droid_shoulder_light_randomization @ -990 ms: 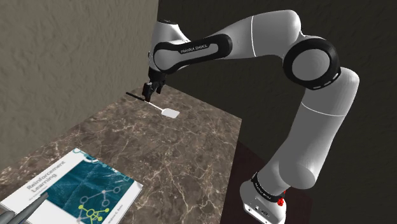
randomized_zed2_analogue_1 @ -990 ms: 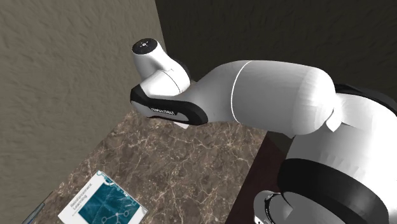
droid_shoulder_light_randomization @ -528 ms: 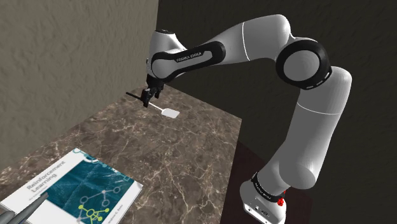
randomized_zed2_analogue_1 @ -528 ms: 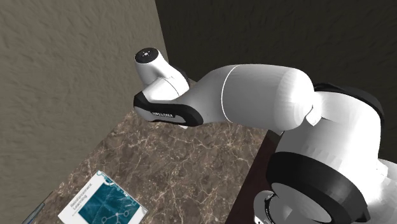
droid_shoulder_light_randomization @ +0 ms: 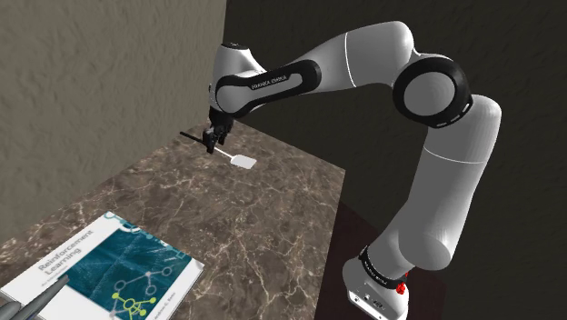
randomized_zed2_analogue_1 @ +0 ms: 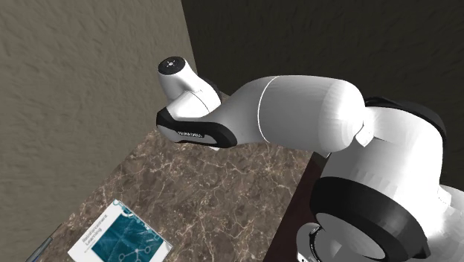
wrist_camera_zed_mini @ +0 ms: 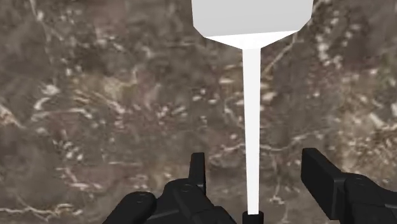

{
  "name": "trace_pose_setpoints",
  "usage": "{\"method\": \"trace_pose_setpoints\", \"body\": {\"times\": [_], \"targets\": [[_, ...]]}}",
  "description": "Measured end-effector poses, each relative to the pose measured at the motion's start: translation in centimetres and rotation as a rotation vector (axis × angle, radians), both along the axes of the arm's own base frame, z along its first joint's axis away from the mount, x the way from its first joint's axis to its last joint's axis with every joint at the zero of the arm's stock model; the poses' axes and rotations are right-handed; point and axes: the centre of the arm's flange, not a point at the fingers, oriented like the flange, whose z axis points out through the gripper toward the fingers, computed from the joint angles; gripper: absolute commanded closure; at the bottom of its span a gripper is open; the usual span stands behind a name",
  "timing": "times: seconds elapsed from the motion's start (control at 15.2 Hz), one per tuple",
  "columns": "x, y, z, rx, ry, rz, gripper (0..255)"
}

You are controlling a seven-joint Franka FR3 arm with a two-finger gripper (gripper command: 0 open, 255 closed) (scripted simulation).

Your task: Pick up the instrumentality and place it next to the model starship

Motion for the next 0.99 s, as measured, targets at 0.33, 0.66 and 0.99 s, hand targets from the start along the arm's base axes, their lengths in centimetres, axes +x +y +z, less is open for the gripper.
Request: {"method": "trace_pose_setpoints", "body": {"times": [0.33, 0.66, 0.99], "targets": [[0.0, 0.0, 0.0, 0.0, 0.0, 0.0, 255], [0.0, 0.0, 0.2, 0.0, 0.0, 0.0, 255], [0.0, 0.1, 2.6, 0.0, 0.0, 0.0, 255]]}}
